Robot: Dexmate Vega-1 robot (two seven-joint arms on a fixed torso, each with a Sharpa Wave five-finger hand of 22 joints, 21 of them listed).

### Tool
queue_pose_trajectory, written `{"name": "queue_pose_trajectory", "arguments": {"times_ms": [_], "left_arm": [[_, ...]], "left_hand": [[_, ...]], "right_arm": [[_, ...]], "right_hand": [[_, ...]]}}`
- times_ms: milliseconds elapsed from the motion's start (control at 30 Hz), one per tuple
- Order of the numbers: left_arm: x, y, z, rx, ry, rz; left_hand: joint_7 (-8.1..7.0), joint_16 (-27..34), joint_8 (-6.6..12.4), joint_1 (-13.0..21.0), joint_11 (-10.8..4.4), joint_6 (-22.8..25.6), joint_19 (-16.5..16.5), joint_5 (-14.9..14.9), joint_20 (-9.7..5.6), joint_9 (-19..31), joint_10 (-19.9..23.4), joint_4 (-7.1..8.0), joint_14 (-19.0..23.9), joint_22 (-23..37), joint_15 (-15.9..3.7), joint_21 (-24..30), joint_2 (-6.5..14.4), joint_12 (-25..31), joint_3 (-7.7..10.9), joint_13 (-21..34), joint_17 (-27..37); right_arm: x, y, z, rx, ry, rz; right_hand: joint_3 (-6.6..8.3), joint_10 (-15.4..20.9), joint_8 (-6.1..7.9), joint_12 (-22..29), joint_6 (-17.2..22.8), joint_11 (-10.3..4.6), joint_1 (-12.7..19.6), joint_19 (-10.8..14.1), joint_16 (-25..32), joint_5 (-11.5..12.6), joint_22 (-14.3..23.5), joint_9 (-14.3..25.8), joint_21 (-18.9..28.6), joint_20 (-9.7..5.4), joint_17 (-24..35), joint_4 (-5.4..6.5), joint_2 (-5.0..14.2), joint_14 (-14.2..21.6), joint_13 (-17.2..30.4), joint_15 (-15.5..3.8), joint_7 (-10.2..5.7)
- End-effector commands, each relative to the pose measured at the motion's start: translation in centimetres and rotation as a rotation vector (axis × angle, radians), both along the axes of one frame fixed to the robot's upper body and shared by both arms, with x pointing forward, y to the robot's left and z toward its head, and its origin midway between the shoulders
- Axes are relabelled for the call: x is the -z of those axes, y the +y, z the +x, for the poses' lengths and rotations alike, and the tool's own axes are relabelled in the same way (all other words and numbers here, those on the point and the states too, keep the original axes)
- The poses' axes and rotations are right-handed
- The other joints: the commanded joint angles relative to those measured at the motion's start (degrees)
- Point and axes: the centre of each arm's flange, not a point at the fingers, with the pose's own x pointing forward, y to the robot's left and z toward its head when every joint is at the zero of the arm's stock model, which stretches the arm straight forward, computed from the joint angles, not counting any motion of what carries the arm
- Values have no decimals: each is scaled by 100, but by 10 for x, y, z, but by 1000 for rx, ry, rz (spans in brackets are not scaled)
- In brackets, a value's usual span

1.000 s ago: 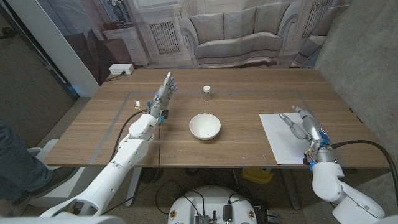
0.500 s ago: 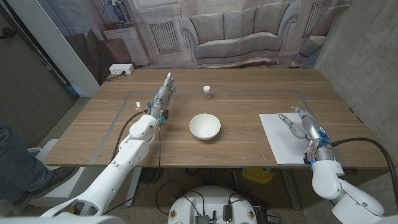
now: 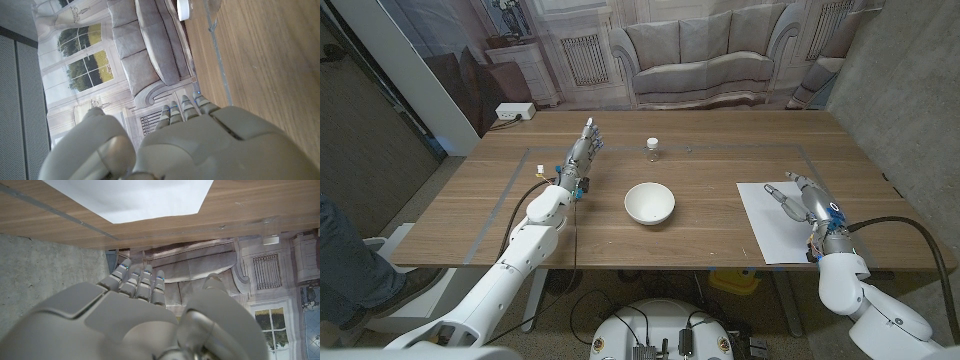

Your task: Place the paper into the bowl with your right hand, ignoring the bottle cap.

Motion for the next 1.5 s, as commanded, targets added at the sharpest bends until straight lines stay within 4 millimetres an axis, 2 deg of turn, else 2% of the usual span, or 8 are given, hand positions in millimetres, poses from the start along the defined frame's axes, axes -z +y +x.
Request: {"name": "queue_pose_trajectory", "arguments": {"times_ms": [33,800,1033,1500], "left_arm": [[-3,5,3,1,2,5],[-7,13,-4,-36,-5,19],[-8,11,-3,-28,-4,19],[-8,4,-1,-24,0,19]], "left_hand": [[22,-8,-13,23,-11,23,-80,33,-250,29,20,5,1,16,14,-19,32,-2,-37,6,12],[25,-10,-16,31,-17,23,-87,32,-253,29,20,4,-6,16,5,-19,47,-5,-63,6,12],[25,-10,-17,33,-22,23,-94,32,-250,29,21,4,-5,16,7,-20,49,-5,-70,6,12],[24,-12,-18,36,-10,24,-103,31,-243,30,18,3,-11,16,5,-22,55,-6,-82,6,12]], "right_arm": [[-5,7,1,17,41,-37],[-4,11,7,25,126,-79],[-3,9,6,26,145,-77],[-2,4,6,46,177,-76]], "right_hand": [[10,-25,-10,-17,-8,20,20,69,11,10,13,22,-34,-4,10,-21,35,25,15,3,5],[0,-46,-2,-17,-23,56,22,137,18,5,14,23,-71,13,11,-40,28,43,15,-3,3],[-1,-52,0,-16,-32,79,37,267,27,5,13,23,-53,59,8,-59,22,77,15,-5,-1],[-10,-74,-10,-20,-81,85,64,314,19,5,12,23,-84,113,3,-94,-6,74,13,16,2]]}}
